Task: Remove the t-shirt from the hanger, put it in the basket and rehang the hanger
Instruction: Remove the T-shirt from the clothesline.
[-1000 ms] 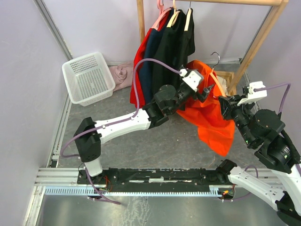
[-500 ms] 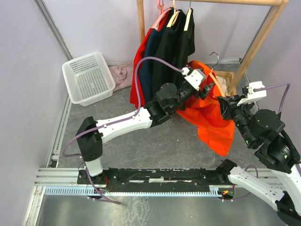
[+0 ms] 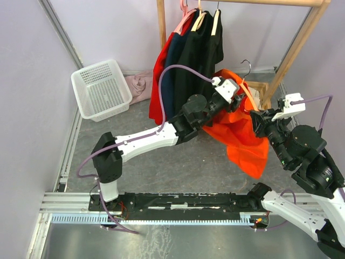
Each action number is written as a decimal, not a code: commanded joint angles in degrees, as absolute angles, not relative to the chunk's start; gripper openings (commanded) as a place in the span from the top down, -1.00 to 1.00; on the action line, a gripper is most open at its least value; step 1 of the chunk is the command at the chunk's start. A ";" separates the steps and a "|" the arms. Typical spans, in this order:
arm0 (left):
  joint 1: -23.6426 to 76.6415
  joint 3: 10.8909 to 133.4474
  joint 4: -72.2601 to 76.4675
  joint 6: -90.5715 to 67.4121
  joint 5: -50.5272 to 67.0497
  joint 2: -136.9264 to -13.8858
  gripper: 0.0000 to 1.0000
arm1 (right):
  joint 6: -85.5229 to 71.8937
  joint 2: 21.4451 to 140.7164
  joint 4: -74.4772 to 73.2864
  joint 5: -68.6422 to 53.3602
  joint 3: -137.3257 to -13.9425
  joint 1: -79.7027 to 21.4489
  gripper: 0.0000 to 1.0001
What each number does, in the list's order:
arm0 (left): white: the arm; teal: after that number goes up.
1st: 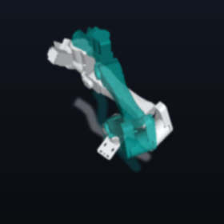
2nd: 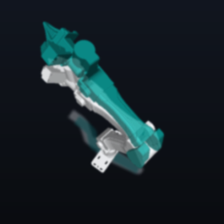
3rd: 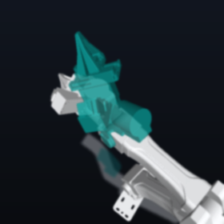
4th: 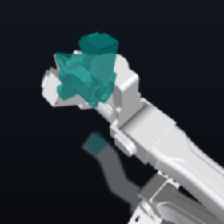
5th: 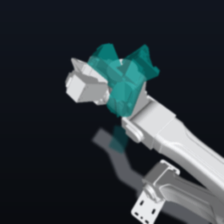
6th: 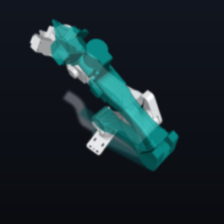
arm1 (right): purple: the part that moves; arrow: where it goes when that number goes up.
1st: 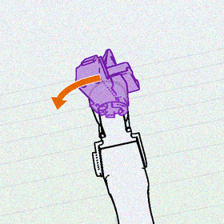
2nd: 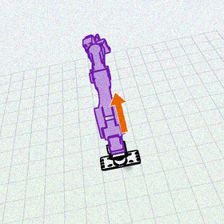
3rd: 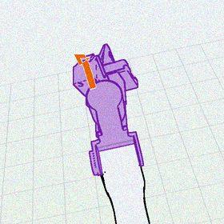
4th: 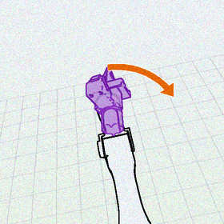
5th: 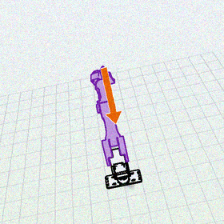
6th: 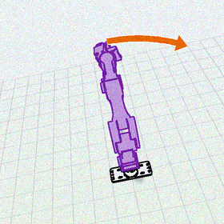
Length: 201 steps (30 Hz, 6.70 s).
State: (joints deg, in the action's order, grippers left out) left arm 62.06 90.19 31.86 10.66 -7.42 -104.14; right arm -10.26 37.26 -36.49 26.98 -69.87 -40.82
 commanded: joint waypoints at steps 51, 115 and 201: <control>61.66 86.74 60.16 7.72 -6.01 -108.75 0.95 | -9.50 39.36 -33.56 24.41 -72.59 -40.87 0.82; 62.84 79.78 63.38 1.14 -8.14 -103.56 0.95 | -14.40 56.22 -35.34 38.03 -92.73 -40.87 0.18; 89.73 64.29 31.61 -3.24 -33.46 -90.60 -0.50 | -4.78 57.96 -23.74 47.46 -88.44 -40.83 0.99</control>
State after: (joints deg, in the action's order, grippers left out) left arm 87.70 62.61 30.06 -4.64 -26.50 -90.00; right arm -5.48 59.31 -28.95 46.65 -87.70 -40.77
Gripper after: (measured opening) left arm 0.747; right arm 0.023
